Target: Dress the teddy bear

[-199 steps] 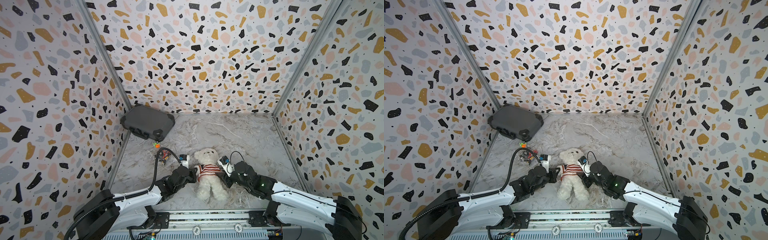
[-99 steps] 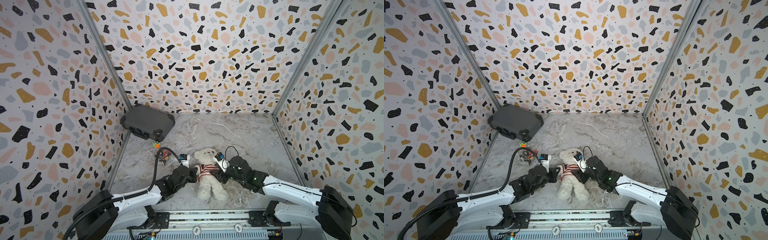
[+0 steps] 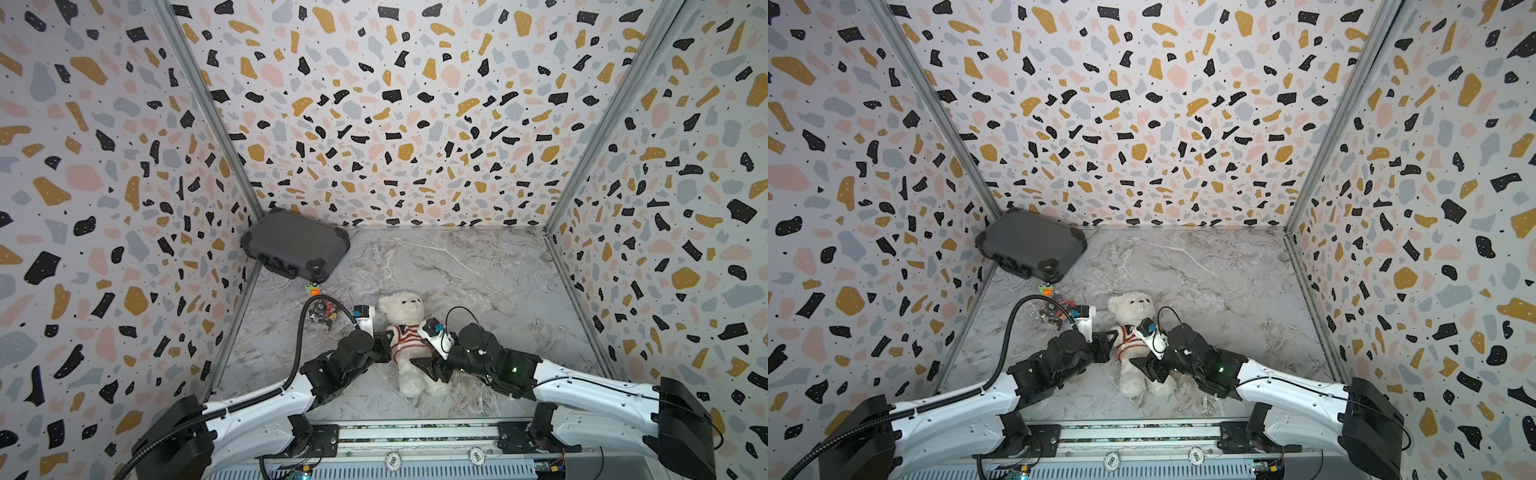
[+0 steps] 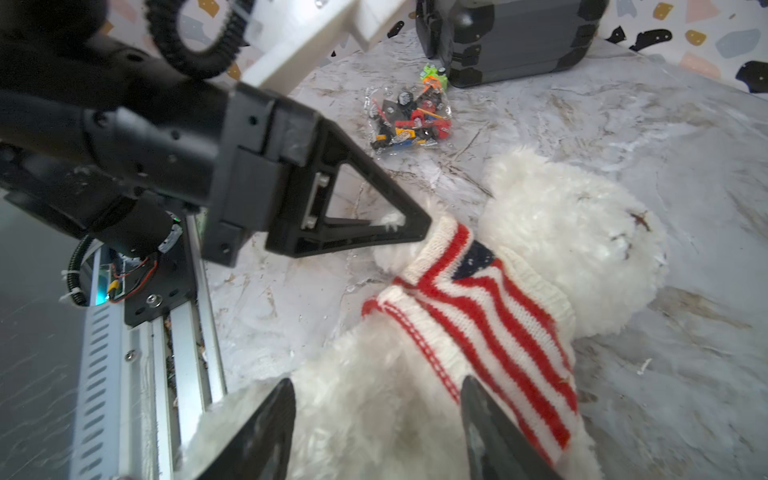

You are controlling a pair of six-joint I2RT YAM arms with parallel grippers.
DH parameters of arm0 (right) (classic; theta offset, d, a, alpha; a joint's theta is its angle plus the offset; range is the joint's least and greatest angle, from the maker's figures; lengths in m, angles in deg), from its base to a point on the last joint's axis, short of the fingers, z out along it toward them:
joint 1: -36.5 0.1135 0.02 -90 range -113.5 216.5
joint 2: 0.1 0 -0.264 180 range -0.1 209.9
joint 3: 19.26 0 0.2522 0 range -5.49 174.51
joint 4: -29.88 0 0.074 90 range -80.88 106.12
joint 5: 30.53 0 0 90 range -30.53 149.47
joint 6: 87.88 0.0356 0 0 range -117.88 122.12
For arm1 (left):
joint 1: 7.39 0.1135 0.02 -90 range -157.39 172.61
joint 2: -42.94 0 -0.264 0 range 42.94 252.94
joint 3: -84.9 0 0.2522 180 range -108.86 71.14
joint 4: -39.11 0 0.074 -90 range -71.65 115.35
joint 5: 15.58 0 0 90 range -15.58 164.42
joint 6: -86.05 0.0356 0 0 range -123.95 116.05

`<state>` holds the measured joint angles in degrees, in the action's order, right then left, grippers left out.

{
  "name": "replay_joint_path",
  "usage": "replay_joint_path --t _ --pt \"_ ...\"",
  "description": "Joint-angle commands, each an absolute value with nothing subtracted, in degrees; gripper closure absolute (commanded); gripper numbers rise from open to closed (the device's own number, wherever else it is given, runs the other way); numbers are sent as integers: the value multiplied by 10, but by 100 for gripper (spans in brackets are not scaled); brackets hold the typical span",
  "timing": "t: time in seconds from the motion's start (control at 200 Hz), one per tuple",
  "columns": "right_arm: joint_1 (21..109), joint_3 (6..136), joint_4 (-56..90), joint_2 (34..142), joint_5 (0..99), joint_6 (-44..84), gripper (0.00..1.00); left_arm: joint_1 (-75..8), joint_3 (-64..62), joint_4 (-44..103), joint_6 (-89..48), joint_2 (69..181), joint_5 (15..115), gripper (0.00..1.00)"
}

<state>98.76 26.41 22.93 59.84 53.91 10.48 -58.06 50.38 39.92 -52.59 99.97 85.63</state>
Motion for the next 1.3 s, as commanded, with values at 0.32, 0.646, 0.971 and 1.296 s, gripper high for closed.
replay_joint_path --t 0.32,0.646,0.971,1.296 --pt "1115 280 156 603 669 134 23 -577 486 418 -571 976 888 100" --pt "1125 284 187 665 711 123 25 -577 486 418 -576 972 887 100" --pt "1125 286 190 659 717 119 65 -577 482 402 -559 963 887 100" --pt "1051 274 219 580 562 133 98 -577 470 375 -518 955 871 86"
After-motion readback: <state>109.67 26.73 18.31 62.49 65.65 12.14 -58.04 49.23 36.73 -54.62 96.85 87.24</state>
